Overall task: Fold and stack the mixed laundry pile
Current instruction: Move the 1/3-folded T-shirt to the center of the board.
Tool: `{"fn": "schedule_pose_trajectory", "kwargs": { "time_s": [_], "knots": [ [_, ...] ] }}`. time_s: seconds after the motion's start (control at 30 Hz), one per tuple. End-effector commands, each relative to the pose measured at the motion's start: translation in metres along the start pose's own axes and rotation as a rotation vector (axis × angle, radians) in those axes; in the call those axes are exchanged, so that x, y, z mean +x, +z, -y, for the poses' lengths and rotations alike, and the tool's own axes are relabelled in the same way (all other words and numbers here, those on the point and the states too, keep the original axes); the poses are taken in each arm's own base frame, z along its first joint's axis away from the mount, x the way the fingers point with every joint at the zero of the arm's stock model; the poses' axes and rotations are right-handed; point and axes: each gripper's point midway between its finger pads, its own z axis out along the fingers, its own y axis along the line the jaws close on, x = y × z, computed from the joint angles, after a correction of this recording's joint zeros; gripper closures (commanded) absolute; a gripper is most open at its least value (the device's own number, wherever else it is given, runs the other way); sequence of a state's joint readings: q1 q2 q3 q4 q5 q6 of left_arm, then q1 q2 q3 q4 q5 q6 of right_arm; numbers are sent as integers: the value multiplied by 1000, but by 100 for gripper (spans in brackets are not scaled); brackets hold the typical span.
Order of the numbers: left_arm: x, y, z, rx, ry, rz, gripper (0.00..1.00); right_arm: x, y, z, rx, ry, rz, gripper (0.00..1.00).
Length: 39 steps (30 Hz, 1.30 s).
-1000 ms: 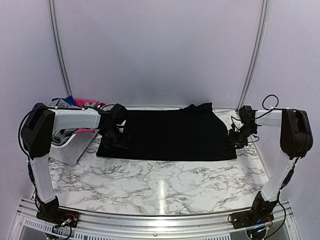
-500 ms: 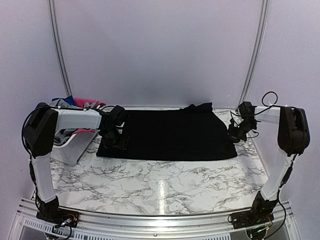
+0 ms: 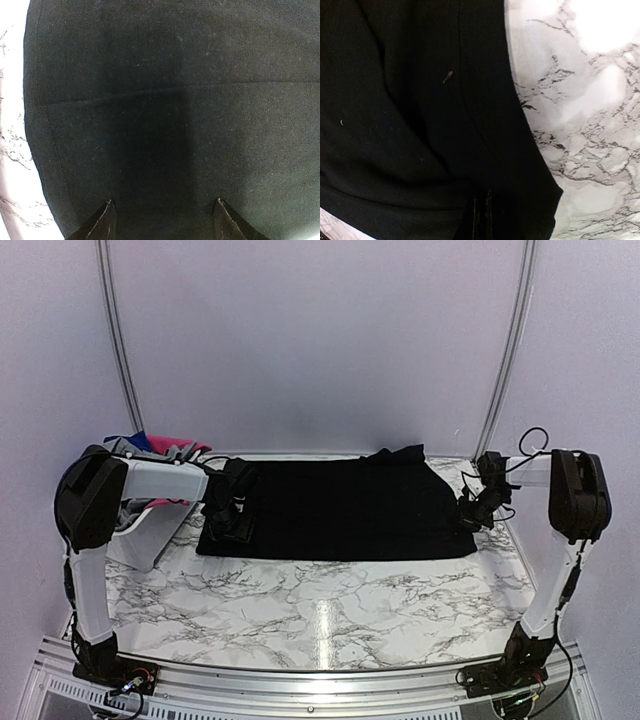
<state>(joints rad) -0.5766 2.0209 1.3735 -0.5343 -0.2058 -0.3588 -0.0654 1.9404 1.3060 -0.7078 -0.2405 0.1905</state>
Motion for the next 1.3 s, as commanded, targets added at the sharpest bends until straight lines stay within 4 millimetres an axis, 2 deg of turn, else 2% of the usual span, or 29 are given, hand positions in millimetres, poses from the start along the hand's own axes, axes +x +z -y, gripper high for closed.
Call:
{"fn": "schedule_pose_trajectory", "kwargs": {
  "time_s": [0.0,0.1,0.37,0.53,0.67,0.73,0.8,0.9,1.0,1.07,1.17,1.27],
  "knots": [
    [29,23,-16,-87,32,-94,33,2,4,21,91,24,3,98],
    [46,23,-13,-83,55,-123,36,11,0,24,103,42,-1,98],
    [109,16,3,-73,95,-209,40,59,-6,32,111,85,-53,98],
    [147,-1,10,-52,92,-239,40,87,-22,47,102,156,-55,97],
    [176,-19,4,-33,61,-258,40,105,-35,48,66,182,-52,97],
    [172,-33,4,2,37,-222,40,107,-39,41,27,171,-49,84],
    [157,-47,10,42,41,-171,36,101,-46,31,-17,150,-36,72],
    [115,-68,28,83,67,-75,33,69,-68,18,-57,97,59,59],
    [83,-73,37,68,91,-30,32,42,-82,2,-113,49,130,57],
    [67,-68,40,58,81,-23,32,33,-83,-14,-165,20,154,56],
    [53,-57,41,46,62,-28,32,33,-73,-42,-218,-46,137,56],
    [56,-40,38,25,57,-64,33,39,-54,-63,-242,-98,96,56]
  ]
}}
